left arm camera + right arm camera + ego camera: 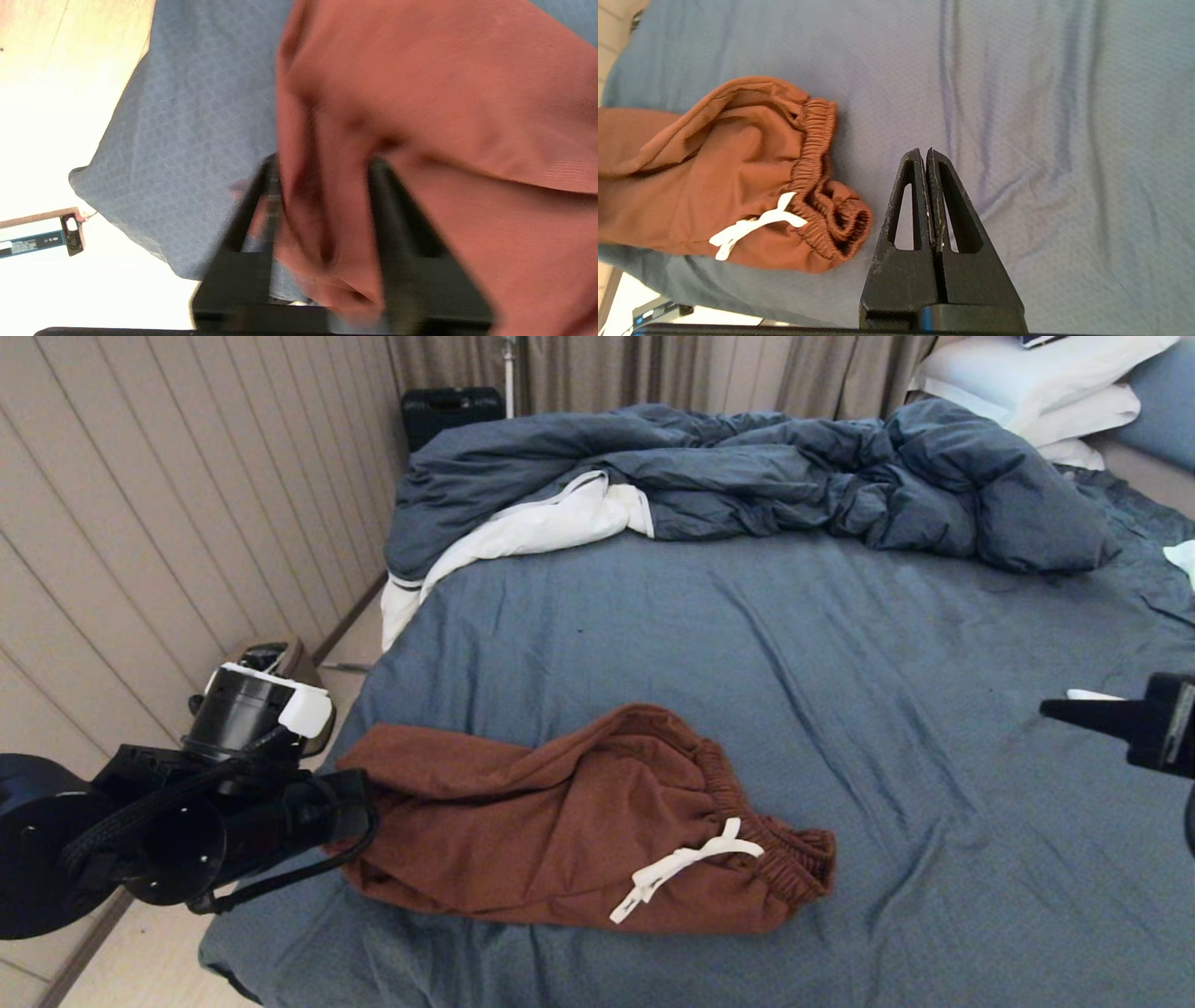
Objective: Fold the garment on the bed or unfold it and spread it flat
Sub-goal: Unford the brown shorts
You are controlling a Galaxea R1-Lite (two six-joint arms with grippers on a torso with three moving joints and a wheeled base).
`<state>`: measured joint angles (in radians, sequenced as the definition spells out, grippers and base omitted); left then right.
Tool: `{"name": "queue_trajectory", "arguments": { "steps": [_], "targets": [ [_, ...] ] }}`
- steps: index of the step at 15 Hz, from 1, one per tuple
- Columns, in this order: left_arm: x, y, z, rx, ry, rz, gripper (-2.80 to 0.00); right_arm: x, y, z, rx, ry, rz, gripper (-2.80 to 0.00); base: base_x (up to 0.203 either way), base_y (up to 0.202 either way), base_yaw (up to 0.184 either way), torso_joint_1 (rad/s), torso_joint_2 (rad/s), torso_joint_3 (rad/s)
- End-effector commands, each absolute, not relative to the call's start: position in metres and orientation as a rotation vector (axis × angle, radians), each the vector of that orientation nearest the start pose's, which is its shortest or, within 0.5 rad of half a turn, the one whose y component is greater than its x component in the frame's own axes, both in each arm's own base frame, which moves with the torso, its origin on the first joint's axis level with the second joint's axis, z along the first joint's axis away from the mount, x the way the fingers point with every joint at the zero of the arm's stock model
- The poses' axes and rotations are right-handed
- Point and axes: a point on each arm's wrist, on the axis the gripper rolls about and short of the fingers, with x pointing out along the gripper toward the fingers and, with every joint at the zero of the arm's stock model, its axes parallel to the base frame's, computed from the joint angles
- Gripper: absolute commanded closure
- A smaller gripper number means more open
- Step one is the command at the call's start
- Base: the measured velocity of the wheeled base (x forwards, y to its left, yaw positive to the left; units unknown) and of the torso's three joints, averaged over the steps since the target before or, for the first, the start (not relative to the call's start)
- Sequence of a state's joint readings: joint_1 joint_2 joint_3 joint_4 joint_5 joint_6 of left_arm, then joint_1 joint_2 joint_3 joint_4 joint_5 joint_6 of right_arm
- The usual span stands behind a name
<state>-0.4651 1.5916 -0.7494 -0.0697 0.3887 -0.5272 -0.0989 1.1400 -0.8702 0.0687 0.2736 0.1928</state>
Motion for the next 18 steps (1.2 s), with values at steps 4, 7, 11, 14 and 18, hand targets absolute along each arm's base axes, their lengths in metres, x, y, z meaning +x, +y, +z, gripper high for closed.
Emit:
{"name": "queue_trajectory", "arguments": {
  "steps": [4, 7, 11, 14, 18],
  "targets": [
    [0.220, -0.101, 0.164, -0.198, 0.644, 0.095, -2.80, 0.161, -0.010, 0.265, 0.254, 0.350, 0.144, 0.00, 0.000, 0.000, 0.000, 0.000, 0.00, 0.000],
    [0.214, -0.096, 0.196, -0.203, 0.530, 0.058, -2.80, 0.161, -0.010, 0.266, 0.254, 0.349, 0.146, 0.00, 0.000, 0.000, 0.000, 0.000, 0.00, 0.000],
    [0.218, -0.097, 0.206, -0.172, 0.495, 0.042, 0.00, 0.165, -0.008, 0.264, 0.258, 0.365, 0.166, 0.00, 0.000, 0.000, 0.000, 0.000, 0.00, 0.000],
    [0.215, -0.097, 0.207, -0.124, 0.494, 0.019, 0.00, 0.175, 0.001, 0.263, 0.256, 0.395, 0.231, 0.00, 0.000, 0.000, 0.000, 0.000, 0.00, 0.000],
    [0.210, -0.095, 0.171, -0.063, 0.570, -0.013, 0.00, 0.207, 0.016, 0.254, 0.249, 0.478, 0.288, 0.00, 0.000, 0.000, 0.000, 0.000, 0.00, 0.000]
  ]
}}
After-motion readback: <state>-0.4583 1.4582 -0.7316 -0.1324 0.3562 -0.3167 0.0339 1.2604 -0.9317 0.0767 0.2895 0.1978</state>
